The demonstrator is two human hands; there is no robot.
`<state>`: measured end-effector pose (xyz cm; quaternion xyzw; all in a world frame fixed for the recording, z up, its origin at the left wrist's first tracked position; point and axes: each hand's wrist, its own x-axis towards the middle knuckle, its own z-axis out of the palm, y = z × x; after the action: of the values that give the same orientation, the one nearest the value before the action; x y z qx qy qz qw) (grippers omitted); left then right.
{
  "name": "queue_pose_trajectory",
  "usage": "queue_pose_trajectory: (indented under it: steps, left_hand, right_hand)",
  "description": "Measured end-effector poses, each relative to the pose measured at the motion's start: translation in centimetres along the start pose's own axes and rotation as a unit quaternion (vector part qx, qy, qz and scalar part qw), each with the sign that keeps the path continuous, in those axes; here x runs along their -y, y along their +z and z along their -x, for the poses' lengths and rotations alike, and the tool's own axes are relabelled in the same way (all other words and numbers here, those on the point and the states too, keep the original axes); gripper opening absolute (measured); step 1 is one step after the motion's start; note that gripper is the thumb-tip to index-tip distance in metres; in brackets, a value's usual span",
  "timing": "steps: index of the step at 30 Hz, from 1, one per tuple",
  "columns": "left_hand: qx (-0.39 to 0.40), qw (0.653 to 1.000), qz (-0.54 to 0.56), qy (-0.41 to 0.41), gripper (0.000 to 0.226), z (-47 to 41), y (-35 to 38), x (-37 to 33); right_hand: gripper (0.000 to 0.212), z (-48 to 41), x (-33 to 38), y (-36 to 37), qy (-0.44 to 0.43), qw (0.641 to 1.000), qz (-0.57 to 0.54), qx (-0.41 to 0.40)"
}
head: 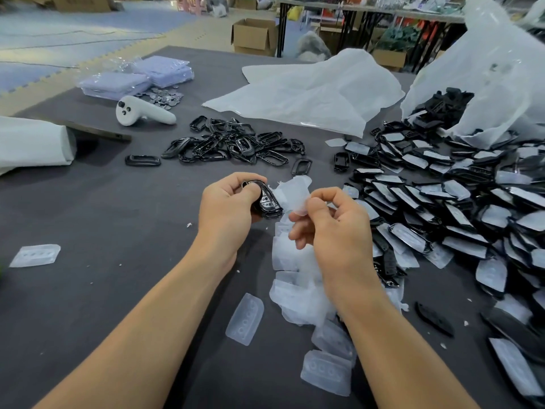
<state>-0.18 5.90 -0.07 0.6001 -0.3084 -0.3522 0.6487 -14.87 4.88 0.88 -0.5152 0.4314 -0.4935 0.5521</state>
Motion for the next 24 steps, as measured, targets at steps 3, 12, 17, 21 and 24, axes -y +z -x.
queue_pose_trajectory:
  steps: [3,12,17,21,24]
  left_hand:
    - [0.036,0.999,-0.011,-0.009,0.031,0.6,0.2,-0.1]
    - [0.111,0.994,0.017,-0.003,0.033,1.4,0.5,-0.3]
    - [0.102,0.995,0.003,-0.007,0.031,1.3,0.5,0.0]
    - [0.034,0.996,-0.066,0.040,0.027,0.9,0.4,0.5]
    - [0.001,0.990,-0.116,0.081,0.019,0.8,0.2,0.8]
  right_hand:
    - [0.024,-0.3,0.0,0.0,0.029,0.998,-0.049,0.015]
    - [0.030,0.1,0.4,0.1,0.004,0.998,-0.033,0.049]
    - [0.038,-0.5,0.7,-0.6,-0.019,0.998,-0.019,0.050]
    - [0.040,-1.1,1.2,-1.9,-0.046,0.996,0.025,0.070]
    - [0.044,-1.4,1.3,-2.6,-0.049,0.990,0.070,0.108]
